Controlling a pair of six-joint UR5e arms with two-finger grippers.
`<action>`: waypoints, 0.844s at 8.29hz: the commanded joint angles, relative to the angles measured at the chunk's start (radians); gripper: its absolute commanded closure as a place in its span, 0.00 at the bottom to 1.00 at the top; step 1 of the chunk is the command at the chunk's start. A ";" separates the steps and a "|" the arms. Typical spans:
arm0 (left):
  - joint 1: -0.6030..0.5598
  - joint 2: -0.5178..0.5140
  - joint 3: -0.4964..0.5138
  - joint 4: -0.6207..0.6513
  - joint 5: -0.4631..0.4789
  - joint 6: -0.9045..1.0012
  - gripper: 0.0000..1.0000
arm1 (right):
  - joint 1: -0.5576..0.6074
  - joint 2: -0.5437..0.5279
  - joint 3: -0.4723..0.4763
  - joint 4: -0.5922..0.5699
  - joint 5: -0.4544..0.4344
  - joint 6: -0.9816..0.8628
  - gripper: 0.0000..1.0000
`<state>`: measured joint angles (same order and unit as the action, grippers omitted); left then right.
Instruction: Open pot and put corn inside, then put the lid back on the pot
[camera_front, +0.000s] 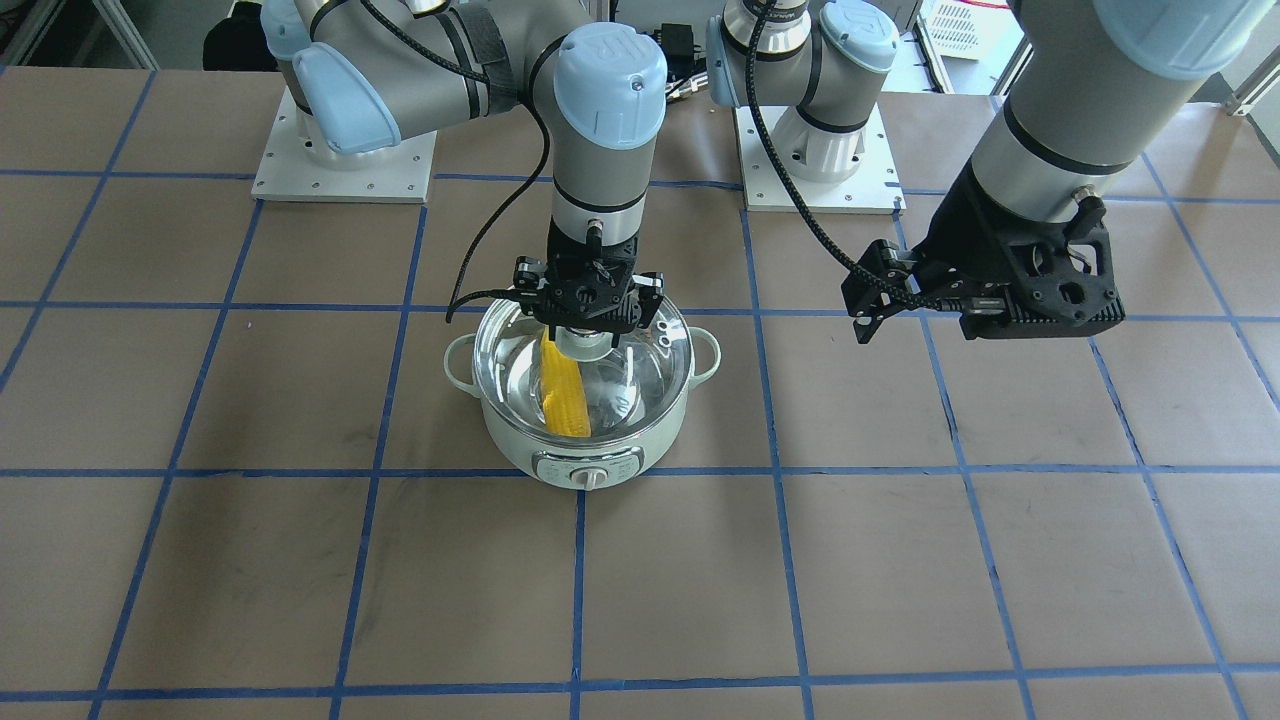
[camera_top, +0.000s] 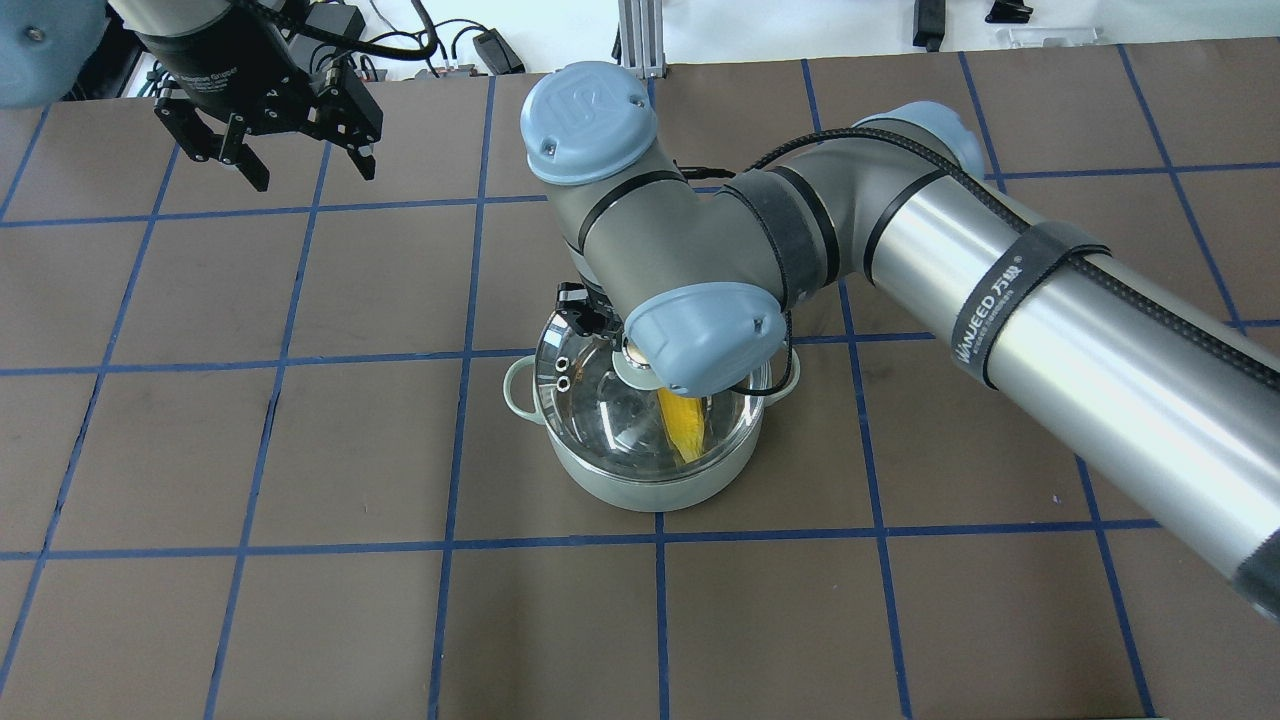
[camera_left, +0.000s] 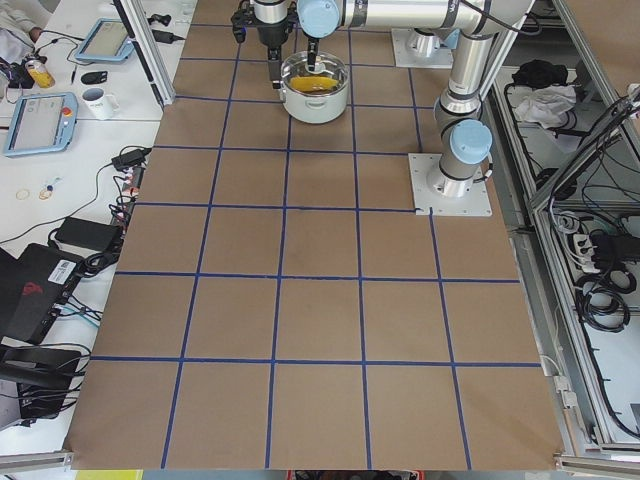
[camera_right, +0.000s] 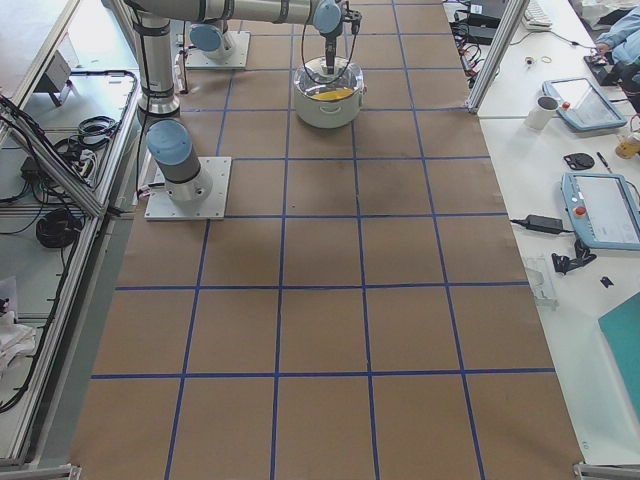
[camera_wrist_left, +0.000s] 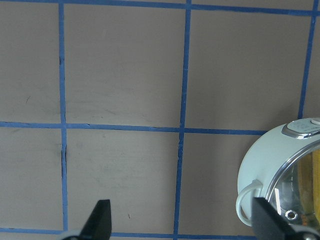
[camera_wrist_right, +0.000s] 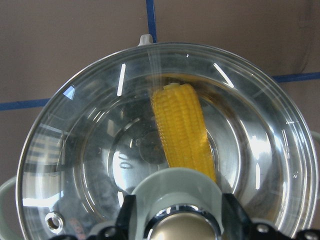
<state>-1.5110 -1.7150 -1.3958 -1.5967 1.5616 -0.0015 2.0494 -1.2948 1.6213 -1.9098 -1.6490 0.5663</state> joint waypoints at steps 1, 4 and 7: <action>0.000 0.000 -0.006 0.001 0.000 0.000 0.00 | 0.000 -0.003 -0.001 0.005 -0.002 0.007 0.68; 0.000 0.000 -0.009 0.001 0.000 0.000 0.00 | -0.005 -0.003 -0.001 0.011 0.005 0.007 0.68; 0.000 0.000 -0.009 0.001 0.000 0.000 0.00 | -0.006 0.000 -0.001 0.008 0.008 -0.002 0.67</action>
<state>-1.5110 -1.7150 -1.4050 -1.5953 1.5616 -0.0015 2.0441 -1.2958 1.6199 -1.9010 -1.6434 0.5694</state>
